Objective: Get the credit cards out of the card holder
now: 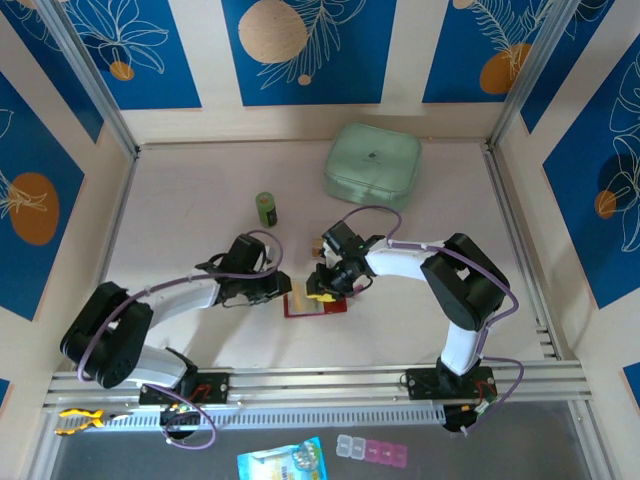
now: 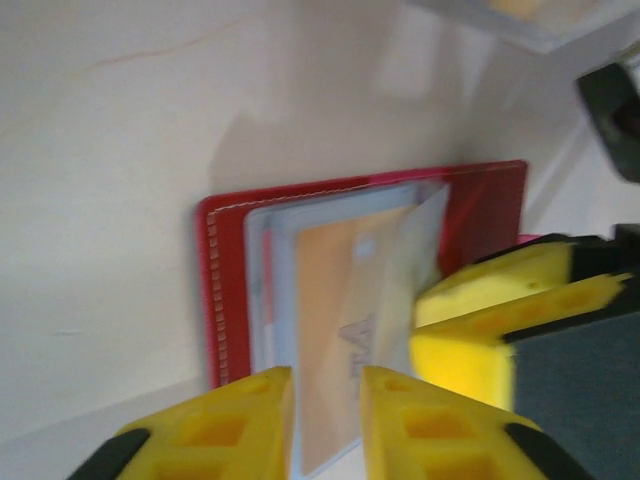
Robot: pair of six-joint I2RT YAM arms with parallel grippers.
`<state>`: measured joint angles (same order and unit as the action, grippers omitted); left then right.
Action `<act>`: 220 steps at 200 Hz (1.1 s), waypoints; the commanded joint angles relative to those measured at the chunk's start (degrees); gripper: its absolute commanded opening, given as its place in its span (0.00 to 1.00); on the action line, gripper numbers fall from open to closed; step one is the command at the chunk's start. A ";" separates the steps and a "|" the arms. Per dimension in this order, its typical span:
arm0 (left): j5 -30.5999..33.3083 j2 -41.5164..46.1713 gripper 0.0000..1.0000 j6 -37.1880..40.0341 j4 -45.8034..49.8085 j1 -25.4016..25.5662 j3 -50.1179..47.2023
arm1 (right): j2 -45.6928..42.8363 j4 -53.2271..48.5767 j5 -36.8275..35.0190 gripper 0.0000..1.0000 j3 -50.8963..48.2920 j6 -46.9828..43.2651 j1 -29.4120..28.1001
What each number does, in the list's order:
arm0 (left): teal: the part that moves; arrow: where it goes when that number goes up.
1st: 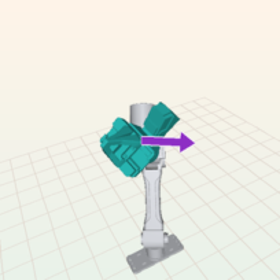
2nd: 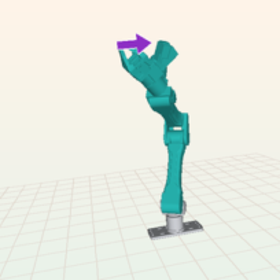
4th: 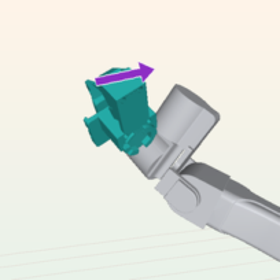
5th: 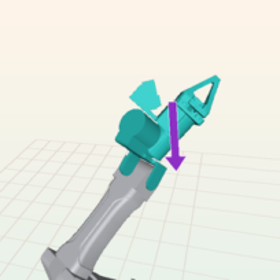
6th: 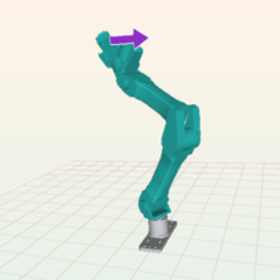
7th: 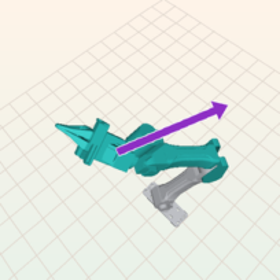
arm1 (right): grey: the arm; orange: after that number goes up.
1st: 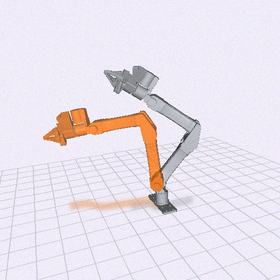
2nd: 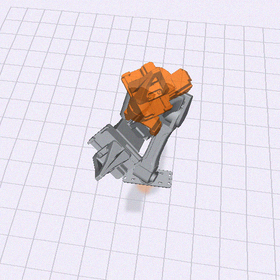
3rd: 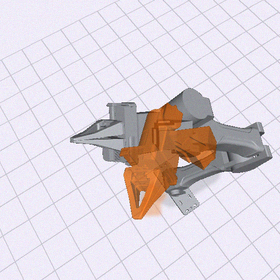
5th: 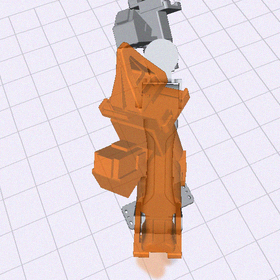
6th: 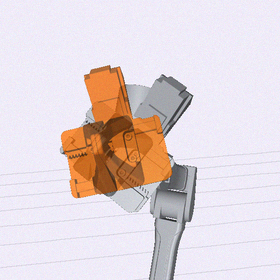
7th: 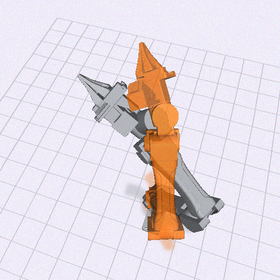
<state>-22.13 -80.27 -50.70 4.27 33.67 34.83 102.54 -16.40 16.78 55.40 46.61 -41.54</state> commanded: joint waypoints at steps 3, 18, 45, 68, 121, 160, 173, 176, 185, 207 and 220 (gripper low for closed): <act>-2.56 -0.33 0.28 -2.96 -3.60 1.25 1.07 | -1.23 -0.45 0.71 0.34 -1.57 0.52 0.24; -2.74 -1.52 0.29 -3.08 -3.91 1.81 1.21 | -1.37 -0.05 0.95 0.34 -1.85 0.81 0.23; -2.98 -3.59 0.29 -3.61 -4.94 2.75 1.00 | -1.73 0.39 0.98 0.34 -2.13 1.19 0.26; -3.35 -4.80 0.27 -4.41 -6.66 3.29 0.59 | -2.21 0.49 0.94 0.34 -2.31 1.38 0.33; -4.12 -6.70 0.24 -5.48 -8.97 4.21 1.19 | -2.64 0.65 1.00 0.34 -2.49 1.57 0.50; -4.30 -7.71 0.22 -5.73 -9.28 4.87 2.24 | -4.37 -0.16 0.26 0.34 -2.80 1.55 1.01; -4.50 -7.88 0.22 -5.73 -9.00 4.91 2.84 | -5.83 -0.96 -0.54 0.34 -3.05 1.31 1.28; -4.58 -7.88 0.22 -5.64 -8.90 4.97 3.01 | -6.21 -1.18 -0.75 0.34 -3.14 1.33 1.41; -4.52 -7.88 0.22 -5.50 -8.45 5.00 3.61 | -7.53 -1.66 -1.17 0.34 -3.40 1.21 1.76; -4.50 -7.84 0.23 -5.16 -7.12 5.58 5.51 | -10.46 -2.80 -1.81 0.34 -4.22 0.68 2.88; -4.50 -8.21 0.27 -5.07 -6.61 5.98 6.79 | -12.13 -3.97 -2.27 0.34 -4.56 0.26 3.64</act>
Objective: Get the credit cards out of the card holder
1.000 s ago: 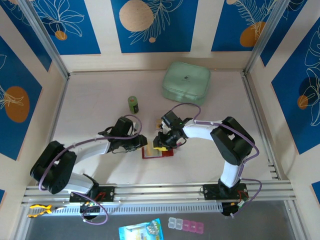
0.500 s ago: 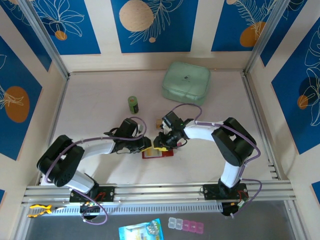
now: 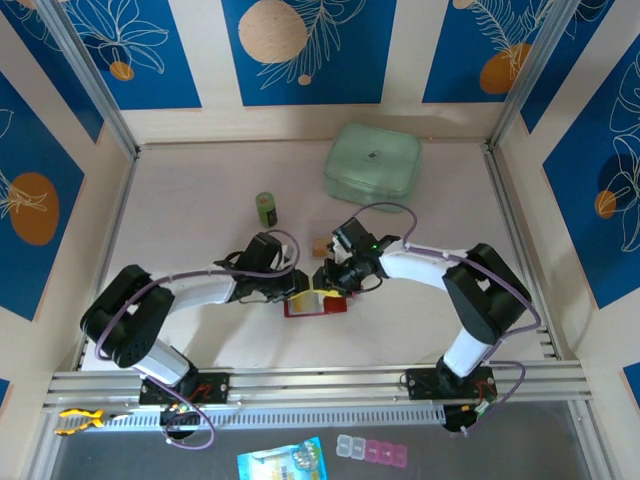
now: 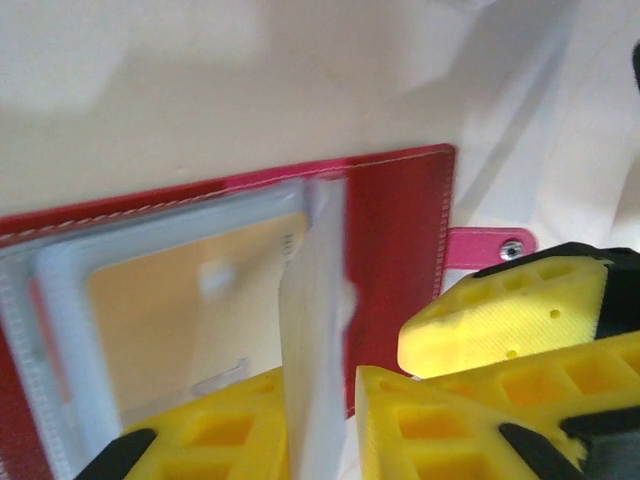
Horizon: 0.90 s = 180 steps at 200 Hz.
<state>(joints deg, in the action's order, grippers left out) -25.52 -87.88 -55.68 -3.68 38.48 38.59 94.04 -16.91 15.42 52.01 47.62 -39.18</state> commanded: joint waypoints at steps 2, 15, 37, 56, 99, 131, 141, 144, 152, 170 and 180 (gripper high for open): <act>-1.07 -0.67 0.28 -0.10 1.43 1.23 3.24 | -3.92 -3.66 -1.03 0.34 -1.20 -0.83 1.40; -1.11 -1.51 0.31 0.02 1.87 1.87 4.78 | -5.67 -4.82 -1.51 0.34 -1.68 -1.38 2.22; -1.36 -3.99 0.35 0.30 2.19 2.92 7.70 | -8.95 -6.32 -2.11 0.34 -2.50 -1.87 3.72; -1.85 -6.70 0.37 0.40 2.15 3.92 10.21 | -11.60 -7.71 -2.89 0.35 -3.37 -2.17 5.12; -2.58 -11.06 0.41 0.33 1.40 5.38 13.51 | -16.09 -9.79 -3.25 0.35 -4.85 -2.62 7.74; -2.00 -10.77 0.42 0.90 1.94 5.38 13.48 | -16.81 -9.70 -2.66 0.35 -4.94 -2.66 8.11; -1.70 -10.20 0.43 1.27 2.38 5.38 13.36 | -16.47 -9.25 -2.18 0.35 -4.90 -2.58 8.09; -1.54 -10.03 0.43 1.35 2.59 5.32 13.27 | -16.33 -9.05 -1.98 0.35 -4.90 -2.47 8.07; -1.09 -9.40 0.43 1.69 3.11 5.16 12.99 | -15.93 -8.65 -1.52 0.35 -4.90 -2.28 8.07; -0.03 -7.46 0.42 2.57 4.39 4.65 11.95 | -14.58 -7.17 -0.26 0.35 -4.66 -1.79 7.65; 0.68 -6.14 0.41 3.02 5.26 4.20 11.02 | -13.54 -6.64 0.17 0.35 -4.20 -1.62 7.21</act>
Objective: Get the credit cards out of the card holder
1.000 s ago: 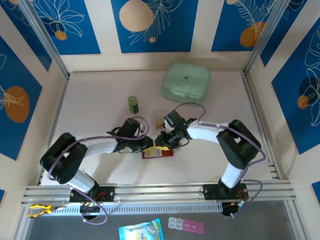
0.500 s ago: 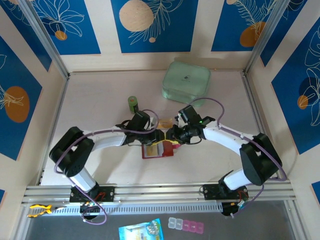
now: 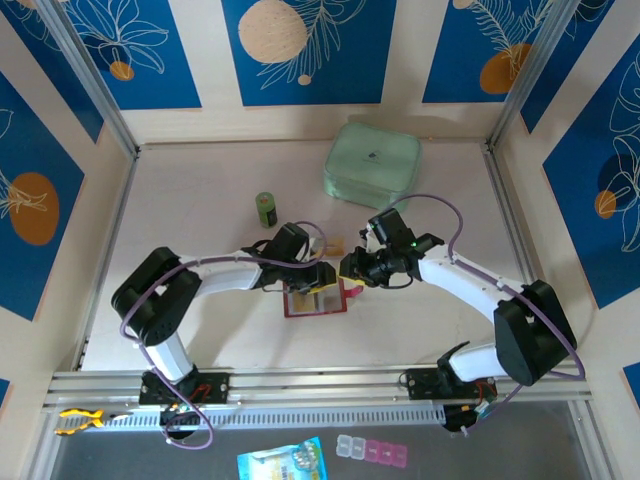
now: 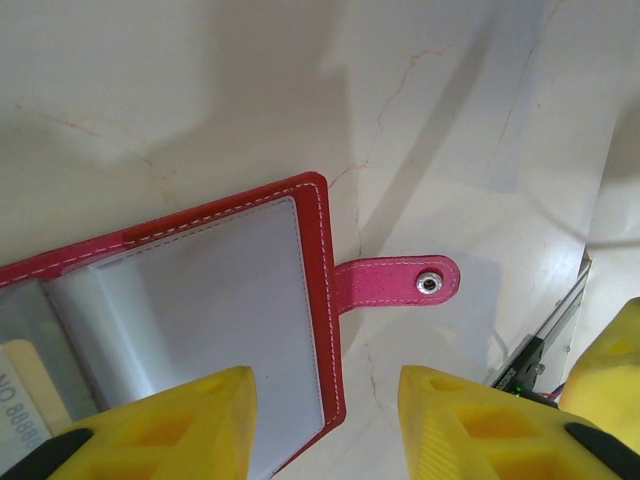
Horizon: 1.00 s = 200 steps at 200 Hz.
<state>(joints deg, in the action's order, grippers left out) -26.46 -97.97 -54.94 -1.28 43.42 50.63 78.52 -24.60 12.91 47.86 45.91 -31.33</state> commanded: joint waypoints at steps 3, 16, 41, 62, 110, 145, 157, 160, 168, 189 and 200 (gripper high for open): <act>1.82 4.42 0.41 2.42 3.06 -0.88 -1.25 | 2.29 1.24 2.77 0.35 0.12 0.13 -0.84; 2.78 6.46 0.39 3.03 4.18 -1.62 -2.66 | 3.86 1.83 3.08 0.35 1.01 0.29 -1.65; 4.12 10.20 0.36 3.74 5.94 -3.19 -5.85 | 7.28 2.79 3.42 0.34 2.96 0.41 -3.57; 4.96 13.30 0.32 3.79 6.70 -4.85 -8.84 | 10.40 3.58 3.79 0.34 4.81 0.54 -5.23; 5.56 16.65 0.22 3.87 7.43 -7.96 -13.86 | 16.19 4.60 4.12 0.32 7.99 0.67 -7.95; 6.39 16.07 0.18 4.53 8.04 -8.95 -14.86 | 18.14 4.82 4.55 0.31 9.00 0.51 -8.57; 6.40 15.61 0.17 4.92 7.87 -9.18 -15.03 | 18.75 4.82 4.85 0.32 9.25 0.52 -8.72; 6.37 15.48 0.17 5.03 7.95 -9.21 -15.03 | 18.87 4.87 4.89 0.32 9.27 0.50 -8.74; 6.37 15.04 0.17 5.18 7.90 -9.36 -15.10 | 19.24 4.90 4.95 0.31 9.43 0.50 -8.83; 5.58 14.07 0.17 5.27 6.77 -9.78 -15.54 | 20.01 5.32 5.28 0.31 9.54 0.58 -9.06; 5.21 13.73 0.18 5.19 6.19 -9.76 -15.74 | 20.39 5.78 5.63 0.31 9.54 0.65 -9.27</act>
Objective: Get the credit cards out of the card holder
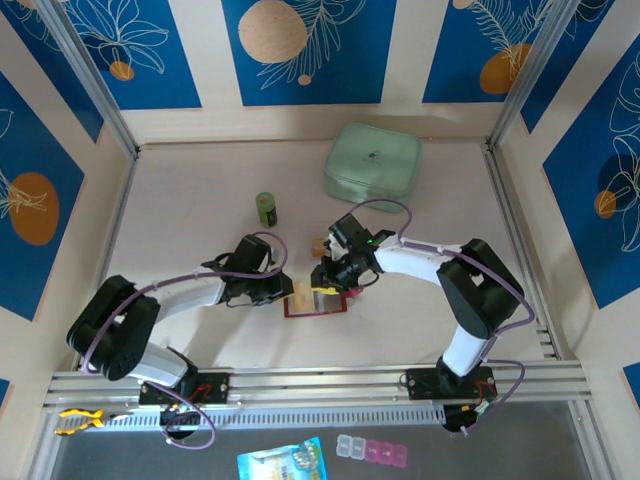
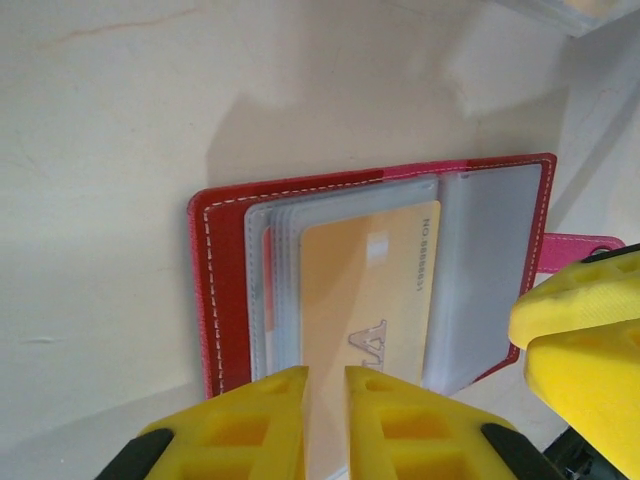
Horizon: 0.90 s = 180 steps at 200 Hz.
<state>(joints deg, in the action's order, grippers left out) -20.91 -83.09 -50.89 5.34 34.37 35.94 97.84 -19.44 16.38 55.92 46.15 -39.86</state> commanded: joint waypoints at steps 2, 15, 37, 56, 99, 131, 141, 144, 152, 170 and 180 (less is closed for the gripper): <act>-0.36 -1.19 0.18 1.10 -0.49 -0.77 -1.09 | 1.15 0.70 2.20 0.31 1.47 0.43 -0.68; -0.53 -1.44 0.19 1.10 -0.68 -0.83 -1.16 | 1.71 1.07 2.51 0.30 1.56 0.52 -0.92; -0.80 -1.73 0.19 1.10 -1.12 -0.92 -1.49 | 2.47 1.62 2.85 0.28 1.82 0.61 -1.23; -1.13 -2.14 0.19 1.08 -1.28 -0.91 -1.49 | 3.16 1.95 3.13 0.27 2.08 0.61 -1.36; -1.49 -2.89 0.19 1.15 -1.57 -0.94 -1.45 | 4.46 2.48 3.45 0.25 2.33 0.35 -1.63; -1.59 -3.22 0.16 1.25 -1.56 -1.00 -1.40 | 5.20 2.15 2.98 0.25 2.78 -0.70 -1.77; -1.57 -3.34 0.16 1.35 -1.56 -1.02 -1.40 | 5.41 1.79 2.54 0.24 3.01 -1.14 -1.83; -1.59 -3.31 0.16 1.36 -1.56 -1.10 -1.40 | 5.46 1.71 2.40 0.24 3.05 -1.19 -1.87; -1.59 -3.31 0.16 1.39 -1.43 -1.15 -1.44 | 5.45 1.47 1.94 0.24 3.14 -1.48 -1.89; -1.59 -3.37 0.16 1.43 -1.26 -1.06 -1.31 | 5.81 0.83 0.94 0.23 3.23 -2.17 -2.05; -1.59 -3.40 0.16 1.58 -1.17 -1.16 -1.28 | 5.94 0.55 0.47 0.23 3.23 -2.46 -2.07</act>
<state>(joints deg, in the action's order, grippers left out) -21.61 -85.69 -50.48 3.88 33.87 34.96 102.59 -17.21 17.76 57.84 45.28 -41.50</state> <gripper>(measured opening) 0.160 0.231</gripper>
